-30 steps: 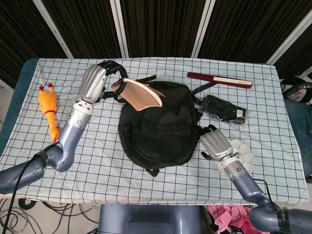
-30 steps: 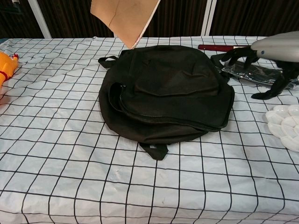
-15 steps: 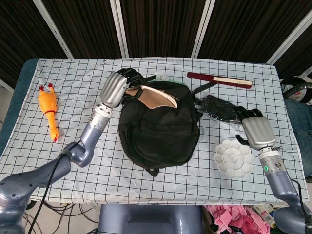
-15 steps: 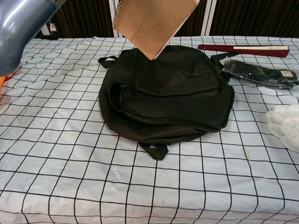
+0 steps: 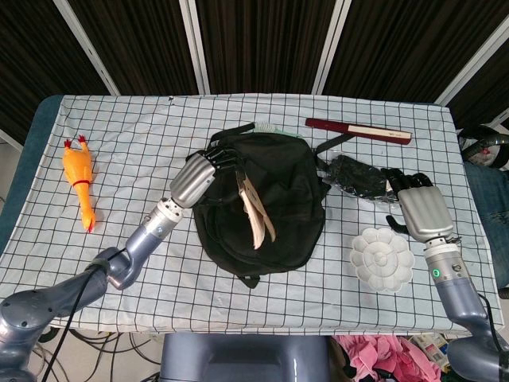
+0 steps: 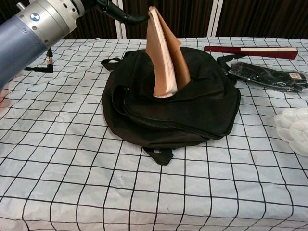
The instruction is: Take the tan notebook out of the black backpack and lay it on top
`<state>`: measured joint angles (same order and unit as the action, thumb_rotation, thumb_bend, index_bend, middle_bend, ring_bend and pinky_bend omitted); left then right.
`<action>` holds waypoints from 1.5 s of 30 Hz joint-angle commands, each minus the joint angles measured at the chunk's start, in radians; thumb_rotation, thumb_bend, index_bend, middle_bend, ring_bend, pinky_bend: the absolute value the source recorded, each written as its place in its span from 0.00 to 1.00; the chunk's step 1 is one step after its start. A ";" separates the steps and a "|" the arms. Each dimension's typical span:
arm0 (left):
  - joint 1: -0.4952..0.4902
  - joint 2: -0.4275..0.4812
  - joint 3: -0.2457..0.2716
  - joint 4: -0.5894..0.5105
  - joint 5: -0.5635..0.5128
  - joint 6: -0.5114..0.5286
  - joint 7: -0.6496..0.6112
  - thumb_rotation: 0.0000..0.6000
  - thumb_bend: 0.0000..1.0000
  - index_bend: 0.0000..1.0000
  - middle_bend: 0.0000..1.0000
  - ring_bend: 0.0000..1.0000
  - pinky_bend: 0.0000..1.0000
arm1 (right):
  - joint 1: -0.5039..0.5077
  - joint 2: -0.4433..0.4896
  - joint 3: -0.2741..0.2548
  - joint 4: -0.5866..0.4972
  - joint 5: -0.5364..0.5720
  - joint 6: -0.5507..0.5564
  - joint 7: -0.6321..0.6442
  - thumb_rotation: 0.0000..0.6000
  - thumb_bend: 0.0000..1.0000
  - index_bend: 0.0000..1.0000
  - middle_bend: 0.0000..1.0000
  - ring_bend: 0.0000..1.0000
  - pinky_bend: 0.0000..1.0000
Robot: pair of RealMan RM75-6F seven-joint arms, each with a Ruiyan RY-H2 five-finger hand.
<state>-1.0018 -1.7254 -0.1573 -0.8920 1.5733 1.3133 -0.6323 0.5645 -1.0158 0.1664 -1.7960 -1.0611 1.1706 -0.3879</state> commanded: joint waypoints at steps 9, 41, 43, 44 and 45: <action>0.112 0.545 0.175 -0.562 0.038 -0.166 0.012 1.00 0.09 0.28 0.19 0.03 0.03 | -0.004 -0.006 0.014 0.007 0.018 0.001 -0.009 1.00 0.23 0.08 0.12 0.21 0.17; 0.821 0.626 0.340 -0.720 -0.060 0.342 0.643 1.00 0.10 0.21 0.14 0.00 0.00 | -0.467 -0.188 -0.254 0.204 -0.429 0.489 0.110 1.00 0.22 0.02 0.06 0.15 0.16; 0.832 0.634 0.335 -0.742 -0.058 0.339 0.656 1.00 0.10 0.20 0.13 0.00 0.00 | -0.470 -0.198 -0.252 0.222 -0.419 0.466 0.083 1.00 0.21 0.00 0.03 0.12 0.15; 0.835 0.638 0.333 -0.747 -0.056 0.337 0.657 1.00 0.10 0.20 0.12 0.00 0.00 | -0.471 -0.200 -0.242 0.220 -0.412 0.467 0.066 1.00 0.21 0.00 0.01 0.10 0.14; 0.837 0.641 0.330 -0.749 -0.052 0.334 0.654 1.00 0.10 0.20 0.12 0.00 0.00 | -0.473 -0.205 -0.233 0.219 -0.408 0.470 0.056 1.00 0.20 0.00 0.00 0.08 0.13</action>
<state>-0.1697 -1.0899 0.1748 -1.6356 1.5185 1.6525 0.0203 0.0996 -1.2164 -0.0781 -1.5799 -1.4767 1.6424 -0.3044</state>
